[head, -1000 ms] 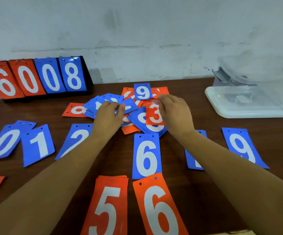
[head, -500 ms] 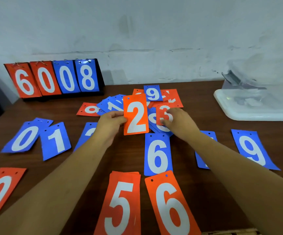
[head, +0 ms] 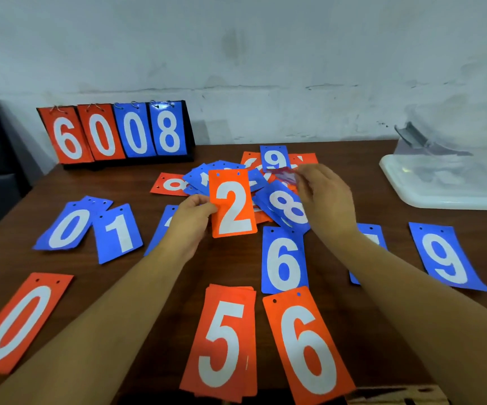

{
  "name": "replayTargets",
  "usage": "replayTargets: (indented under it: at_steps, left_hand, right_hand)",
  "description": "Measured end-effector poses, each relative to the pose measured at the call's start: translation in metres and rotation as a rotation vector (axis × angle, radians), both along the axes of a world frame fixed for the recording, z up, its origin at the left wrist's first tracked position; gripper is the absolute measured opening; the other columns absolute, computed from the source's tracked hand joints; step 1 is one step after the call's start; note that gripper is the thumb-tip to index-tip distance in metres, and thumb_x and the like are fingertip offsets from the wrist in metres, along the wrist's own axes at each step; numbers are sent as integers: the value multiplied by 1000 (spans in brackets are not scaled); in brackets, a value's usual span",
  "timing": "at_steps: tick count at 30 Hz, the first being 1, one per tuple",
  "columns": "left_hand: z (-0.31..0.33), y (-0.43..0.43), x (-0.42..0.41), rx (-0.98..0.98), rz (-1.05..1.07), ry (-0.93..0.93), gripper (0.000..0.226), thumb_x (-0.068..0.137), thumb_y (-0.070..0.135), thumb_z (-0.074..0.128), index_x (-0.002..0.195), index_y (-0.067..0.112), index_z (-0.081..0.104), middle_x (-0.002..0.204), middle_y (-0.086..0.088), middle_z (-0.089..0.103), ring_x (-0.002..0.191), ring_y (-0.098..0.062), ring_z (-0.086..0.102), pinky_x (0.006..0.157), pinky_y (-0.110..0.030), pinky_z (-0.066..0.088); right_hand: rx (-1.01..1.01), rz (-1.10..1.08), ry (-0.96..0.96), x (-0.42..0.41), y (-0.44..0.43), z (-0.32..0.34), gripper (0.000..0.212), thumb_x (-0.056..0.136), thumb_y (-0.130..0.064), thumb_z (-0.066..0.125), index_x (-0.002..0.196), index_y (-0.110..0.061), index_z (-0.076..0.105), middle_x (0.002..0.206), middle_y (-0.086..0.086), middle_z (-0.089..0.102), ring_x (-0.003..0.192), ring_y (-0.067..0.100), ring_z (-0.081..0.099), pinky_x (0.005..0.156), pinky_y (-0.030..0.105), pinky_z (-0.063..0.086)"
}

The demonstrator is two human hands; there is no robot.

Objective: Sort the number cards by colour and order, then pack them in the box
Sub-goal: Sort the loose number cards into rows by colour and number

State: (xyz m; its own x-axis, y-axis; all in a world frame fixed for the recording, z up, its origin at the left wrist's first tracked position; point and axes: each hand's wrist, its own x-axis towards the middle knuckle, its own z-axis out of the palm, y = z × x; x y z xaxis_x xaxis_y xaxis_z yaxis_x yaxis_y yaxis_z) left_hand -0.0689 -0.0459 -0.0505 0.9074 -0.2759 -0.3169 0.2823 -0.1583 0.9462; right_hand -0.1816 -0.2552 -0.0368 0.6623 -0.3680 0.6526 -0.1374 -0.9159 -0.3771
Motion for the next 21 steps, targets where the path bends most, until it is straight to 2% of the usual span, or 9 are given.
replayTargets:
  at_steps: [3,7,10,12,15,18,20,21]
  left_hand:
    - [11,7,-14,-97,-37,37,10,95,10,54,104,10,59,107,-12,70,95,-26,71,77,-42,58]
    - [28,22,-40,-248,-93,83,17,98,7,48,112,8,58,106,-13,71,97,-26,71,75,-41,57]
    - [35,38,-64,-297,-96,88,17,99,9,46,107,12,61,100,-11,73,91,-24,71,72,-38,56]
    - [31,52,-80,-312,-96,77,16,98,11,52,111,10,62,105,-13,73,94,-28,70,76,-41,56]
    - [22,74,-102,-281,-137,10,30,91,8,63,121,9,60,111,-14,72,100,-32,70,83,-45,56]
    - [16,100,-115,-226,-120,-30,30,89,7,66,118,14,62,109,-12,73,97,-29,72,86,-48,56]
    - [17,117,-119,-177,-125,-53,29,87,8,69,114,16,64,108,-10,74,97,-29,72,89,-50,55]
    - [19,127,-122,-142,-146,-68,29,86,10,71,114,16,64,106,-9,74,96,-29,72,90,-50,55]
  right_hand:
    - [15,129,-35,-17,38,9,23,98,-22,56,115,-14,68,123,4,64,109,20,62,82,35,55]
    - [141,330,190,-45,76,12,27,98,-21,55,123,-20,67,140,3,53,127,19,49,100,33,46]
    - [108,425,324,-68,92,7,27,97,-25,56,122,-26,68,148,1,43,137,21,37,107,32,35]
    - [81,464,379,-84,103,6,28,97,-28,55,122,-30,67,151,-3,38,142,19,29,110,32,29]
    - [161,504,449,-103,122,6,28,95,-34,57,122,-33,68,152,-8,33,142,11,23,116,37,30]
    - [367,437,397,-113,146,8,39,89,-47,63,125,-32,64,149,-11,31,136,0,21,111,31,33]
    - [540,256,249,-112,161,11,48,85,-51,66,126,-27,57,140,-7,39,131,6,35,105,29,39]
    - [656,187,219,-109,168,14,48,84,-50,68,123,-25,55,131,-5,46,122,9,46,98,28,45]
